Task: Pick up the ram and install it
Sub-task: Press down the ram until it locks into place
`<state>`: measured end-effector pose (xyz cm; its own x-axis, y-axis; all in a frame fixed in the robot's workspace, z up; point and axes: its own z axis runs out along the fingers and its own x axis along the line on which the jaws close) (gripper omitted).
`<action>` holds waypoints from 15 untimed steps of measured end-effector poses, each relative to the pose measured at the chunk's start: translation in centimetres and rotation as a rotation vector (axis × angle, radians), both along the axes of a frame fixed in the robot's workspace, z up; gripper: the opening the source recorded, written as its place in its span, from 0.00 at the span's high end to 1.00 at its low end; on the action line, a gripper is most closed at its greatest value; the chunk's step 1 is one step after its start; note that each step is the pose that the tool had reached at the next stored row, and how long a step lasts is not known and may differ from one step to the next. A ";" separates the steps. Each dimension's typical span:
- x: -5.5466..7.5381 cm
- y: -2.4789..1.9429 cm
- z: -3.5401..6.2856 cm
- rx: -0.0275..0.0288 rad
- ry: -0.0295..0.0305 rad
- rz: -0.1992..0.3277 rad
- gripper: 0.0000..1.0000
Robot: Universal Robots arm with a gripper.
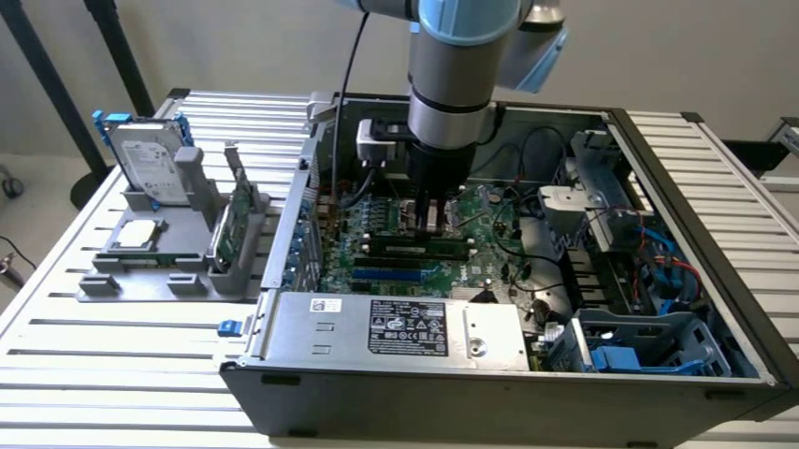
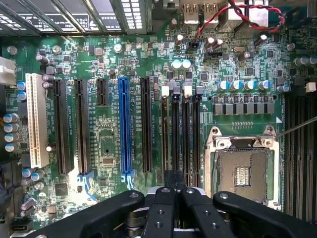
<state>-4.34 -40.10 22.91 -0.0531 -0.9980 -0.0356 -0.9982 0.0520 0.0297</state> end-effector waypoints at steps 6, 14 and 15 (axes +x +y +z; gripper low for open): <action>-0.1 0.02 -0.01 0.0021 -0.0010 0.000 0.89; -0.1 -0.02 1.94 0.0018 -0.0007 0.000 0.89; -0.1 -0.02 1.95 0.0017 -0.0007 0.000 0.89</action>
